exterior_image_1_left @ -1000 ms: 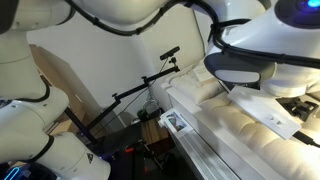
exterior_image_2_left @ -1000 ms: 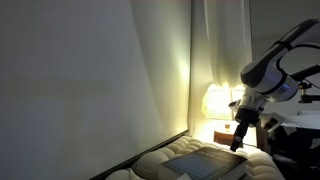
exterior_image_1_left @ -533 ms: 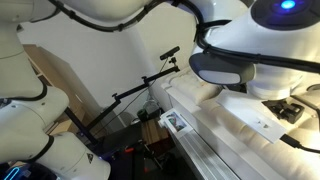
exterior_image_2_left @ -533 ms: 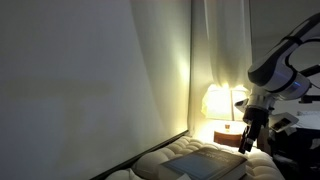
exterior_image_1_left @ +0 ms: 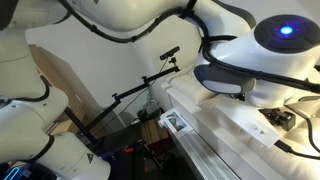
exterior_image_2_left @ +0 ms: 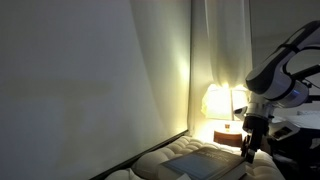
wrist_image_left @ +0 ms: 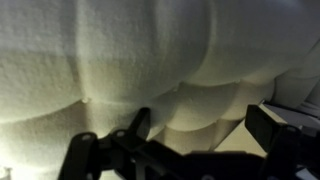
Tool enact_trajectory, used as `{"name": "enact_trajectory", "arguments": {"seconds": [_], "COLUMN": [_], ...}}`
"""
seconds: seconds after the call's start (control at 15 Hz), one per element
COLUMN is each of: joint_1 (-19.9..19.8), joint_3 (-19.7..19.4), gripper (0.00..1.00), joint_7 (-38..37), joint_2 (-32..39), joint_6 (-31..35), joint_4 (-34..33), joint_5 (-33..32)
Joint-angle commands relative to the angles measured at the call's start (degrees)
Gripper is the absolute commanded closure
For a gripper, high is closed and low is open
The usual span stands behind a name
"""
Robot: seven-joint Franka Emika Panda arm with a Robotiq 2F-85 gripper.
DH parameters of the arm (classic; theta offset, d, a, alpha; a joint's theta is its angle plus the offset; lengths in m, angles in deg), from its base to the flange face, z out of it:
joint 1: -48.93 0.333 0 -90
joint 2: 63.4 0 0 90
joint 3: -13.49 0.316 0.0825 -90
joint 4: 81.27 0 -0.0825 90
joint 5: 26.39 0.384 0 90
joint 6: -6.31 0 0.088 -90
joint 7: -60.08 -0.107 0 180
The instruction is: Pick up the black book and position it on top of the white book
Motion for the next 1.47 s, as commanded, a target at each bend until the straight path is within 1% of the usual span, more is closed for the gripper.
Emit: {"name": "enact_trajectory", "arguments": {"seconds": [0.0, 0.47, 0.67, 0.93, 1.13, 1.33, 1.4], "joint_1": [1.7, 5.2, 6.4, 7.8, 7.2, 6.3, 6.0], "joint_3": [-0.2, 1.2, 1.9, 2.1, 2.6, 2.9, 2.8], "gripper": [0.00, 0.00, 0.00, 0.00, 0.00, 0.00, 0.00], "joint_7": [-1.3, -0.2, -0.1, -1.0, -0.6, -1.1, -0.9], "joint_2": [-2.7, -9.0, -9.6, -8.5, -8.6, -8.3, -7.9], "joint_6": [1.7, 6.8, 7.9, 8.5, 6.7, 3.3, 0.6], "joint_4": [2.5, 9.2, 10.4, 10.3, 9.8, 8.8, 8.1], "joint_5": [-0.3, 0.1, 0.2, 0.0, 1.0, 2.4, 2.7]}}
